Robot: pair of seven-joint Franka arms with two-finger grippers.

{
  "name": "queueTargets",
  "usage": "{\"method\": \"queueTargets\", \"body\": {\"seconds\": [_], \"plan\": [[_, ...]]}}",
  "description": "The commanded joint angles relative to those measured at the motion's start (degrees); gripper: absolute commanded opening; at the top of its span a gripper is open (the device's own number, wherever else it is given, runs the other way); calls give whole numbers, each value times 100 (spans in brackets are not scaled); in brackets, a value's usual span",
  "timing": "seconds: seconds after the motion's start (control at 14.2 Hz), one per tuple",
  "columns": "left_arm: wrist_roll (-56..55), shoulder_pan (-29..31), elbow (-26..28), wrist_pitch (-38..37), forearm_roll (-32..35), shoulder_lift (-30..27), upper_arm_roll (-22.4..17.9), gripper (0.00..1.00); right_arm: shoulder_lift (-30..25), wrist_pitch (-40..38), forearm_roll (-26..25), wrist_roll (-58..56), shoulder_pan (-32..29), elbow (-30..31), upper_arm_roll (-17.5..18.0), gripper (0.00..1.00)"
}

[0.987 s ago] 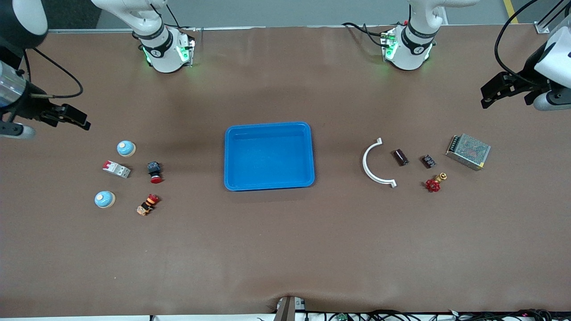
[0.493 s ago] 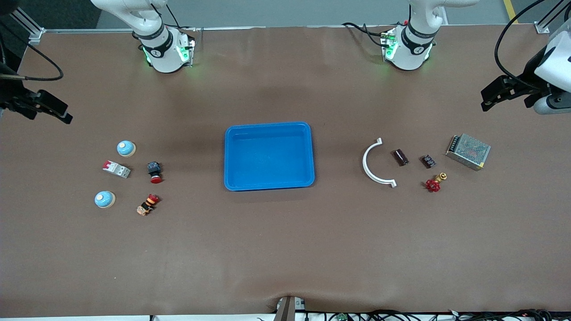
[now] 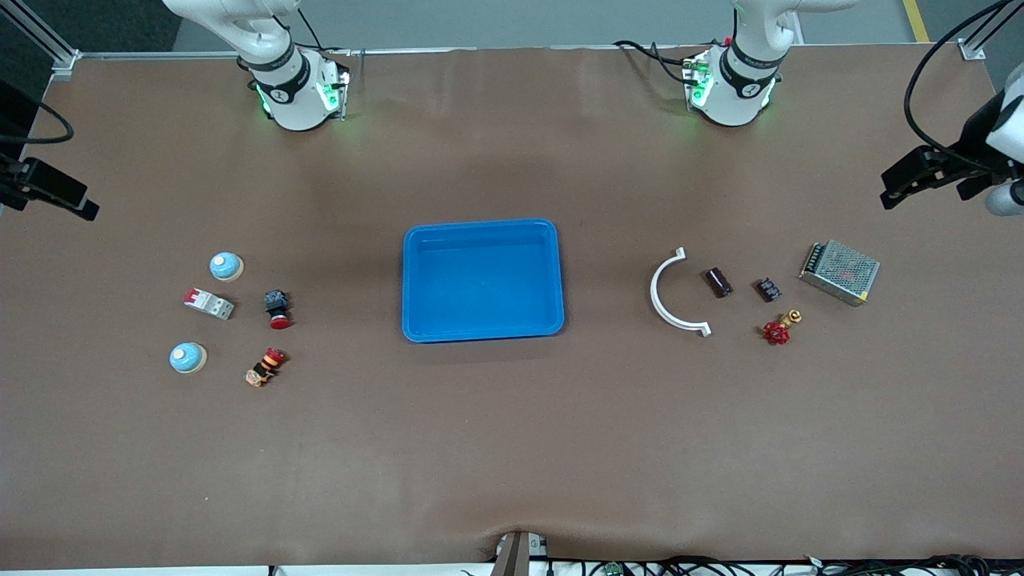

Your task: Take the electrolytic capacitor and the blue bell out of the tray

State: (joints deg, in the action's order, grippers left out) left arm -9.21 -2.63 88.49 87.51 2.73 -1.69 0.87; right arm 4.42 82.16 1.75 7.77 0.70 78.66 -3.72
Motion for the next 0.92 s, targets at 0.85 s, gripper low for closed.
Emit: {"method": "queueTargets", "body": {"seconds": [0.85], "plan": [[69,8,-34,-436,-344,-244,168,100,-117,-60,54,93,-114,158,-94,100]]}}
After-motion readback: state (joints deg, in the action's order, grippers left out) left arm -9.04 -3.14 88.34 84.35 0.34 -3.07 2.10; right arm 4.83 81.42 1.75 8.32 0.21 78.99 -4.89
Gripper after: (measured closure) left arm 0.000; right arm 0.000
